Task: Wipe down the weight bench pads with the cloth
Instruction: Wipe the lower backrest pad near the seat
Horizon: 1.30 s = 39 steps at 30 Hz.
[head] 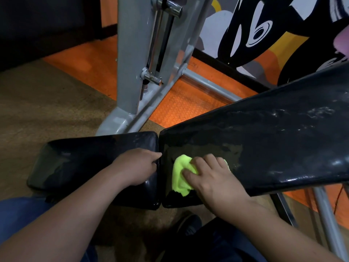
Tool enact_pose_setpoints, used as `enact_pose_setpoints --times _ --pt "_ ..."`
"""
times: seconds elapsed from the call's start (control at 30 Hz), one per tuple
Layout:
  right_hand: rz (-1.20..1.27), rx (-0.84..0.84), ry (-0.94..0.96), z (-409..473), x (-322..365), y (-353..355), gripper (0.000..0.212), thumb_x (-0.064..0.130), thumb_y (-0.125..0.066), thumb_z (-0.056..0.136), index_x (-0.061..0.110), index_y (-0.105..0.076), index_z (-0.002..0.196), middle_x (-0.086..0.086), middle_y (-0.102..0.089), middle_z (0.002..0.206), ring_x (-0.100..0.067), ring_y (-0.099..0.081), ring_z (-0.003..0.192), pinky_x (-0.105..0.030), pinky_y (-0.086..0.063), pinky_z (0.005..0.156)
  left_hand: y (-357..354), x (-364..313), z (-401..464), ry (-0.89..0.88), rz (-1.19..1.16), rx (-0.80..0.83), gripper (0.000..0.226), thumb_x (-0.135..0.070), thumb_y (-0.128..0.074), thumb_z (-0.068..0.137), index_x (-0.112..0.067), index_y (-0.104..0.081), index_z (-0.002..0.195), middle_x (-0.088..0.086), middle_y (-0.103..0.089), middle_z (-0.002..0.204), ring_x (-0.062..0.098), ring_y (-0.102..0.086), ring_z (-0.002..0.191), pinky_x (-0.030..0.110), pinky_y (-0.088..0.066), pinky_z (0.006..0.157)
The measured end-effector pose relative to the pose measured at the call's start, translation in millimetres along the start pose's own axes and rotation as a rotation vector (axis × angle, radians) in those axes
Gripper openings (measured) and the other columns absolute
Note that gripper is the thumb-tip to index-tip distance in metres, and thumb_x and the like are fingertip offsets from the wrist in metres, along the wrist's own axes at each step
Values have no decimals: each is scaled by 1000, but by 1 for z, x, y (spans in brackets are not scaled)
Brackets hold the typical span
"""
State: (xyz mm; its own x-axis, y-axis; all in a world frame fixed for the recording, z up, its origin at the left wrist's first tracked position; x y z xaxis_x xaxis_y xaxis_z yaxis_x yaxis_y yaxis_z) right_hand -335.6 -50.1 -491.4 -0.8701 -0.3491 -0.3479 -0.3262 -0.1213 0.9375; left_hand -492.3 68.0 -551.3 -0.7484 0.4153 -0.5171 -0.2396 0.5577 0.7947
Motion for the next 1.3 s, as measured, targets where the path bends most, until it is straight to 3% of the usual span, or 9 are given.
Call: enact_pose_setpoints --times 0.2,0.33,0.5,0.67,0.8,0.97,1.1,1.23,1.3 --pt "-24 -6 147 -17 14 0 44 26 -68 78 21 -60 121 -11 -58 113 -32 -53 89 -45 -43 73 -1 -2 -3 -10 2 8 50 -30 -43 100 -43 -44 148 -1 -47 154 22 -47 136 38 -44 104" --pt "-33 -42 26 -6 8 2 46 19 -65 75 18 -62 121 -13 -58 110 -33 -52 89 -46 -45 73 -1 -2 -2 -2 10 11 50 -31 -43 100 -44 -44 148 -3 -46 154 21 -47 136 39 -43 106" --pt "-24 -4 224 -29 27 -3 33 28 -59 86 23 -61 118 -9 -59 112 -31 -55 90 -44 -45 72 -3 -1 -4 -2 13 34 49 -31 -43 101 -42 -44 149 -2 -44 156 22 -45 139 37 -41 107" --pt "-37 -22 76 -17 22 -5 41 34 -71 79 22 -62 118 -9 -59 111 -32 -53 88 -44 -43 72 -1 -4 -4 5 17 22 49 -29 -44 101 -42 -46 147 -2 -46 155 21 -46 138 33 -41 107" --pt "-16 3 216 -33 34 -1 29 26 -51 87 24 -63 114 -8 -60 108 -30 -54 85 -43 -45 70 -2 -5 -5 -2 17 34 50 -29 -43 101 -42 -45 148 0 -46 155 22 -46 137 35 -41 107" --pt "-27 -24 59 -24 22 -1 42 29 -71 76 22 -62 117 -10 -58 111 -32 -53 86 -44 -45 70 0 -2 -4 12 4 19 49 -30 -43 101 -44 -44 148 -3 -43 157 21 -44 139 34 -40 108" --pt "15 -8 180 -35 40 -1 26 25 -53 88 24 -64 111 -8 -61 107 -30 -54 83 -44 -48 68 1 -5 -7 -2 -6 24 49 -30 -42 102 -43 -43 149 -2 -44 156 21 -45 138 34 -41 107" --pt "4 12 95 -31 23 2 41 30 -71 76 24 -63 116 -9 -58 110 -30 -52 85 -44 -46 68 4 -4 -7 -11 -2 11 45 -29 -43 102 -42 -51 144 0 -50 150 22 -50 132 34 -44 103" --pt "-21 -8 76 -25 31 0 37 28 -65 79 23 -64 115 -9 -58 108 -31 -52 85 -43 -45 68 4 -6 -7 -12 -3 10 43 -28 -43 102 -40 -53 142 1 -51 149 22 -50 131 35 -45 102"
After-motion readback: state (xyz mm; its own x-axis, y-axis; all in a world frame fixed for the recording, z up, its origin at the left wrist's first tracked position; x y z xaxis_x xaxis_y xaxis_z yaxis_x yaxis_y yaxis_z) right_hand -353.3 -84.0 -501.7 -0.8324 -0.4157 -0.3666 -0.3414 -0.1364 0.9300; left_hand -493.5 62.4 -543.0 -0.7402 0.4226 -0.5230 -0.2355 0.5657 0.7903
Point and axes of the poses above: each hand's wrist, its own z-axis towards the middle knuckle, its own y-axis out of the back of the hand, x = y × z, the point moved 5 cm from there along z, towards the middle knuckle
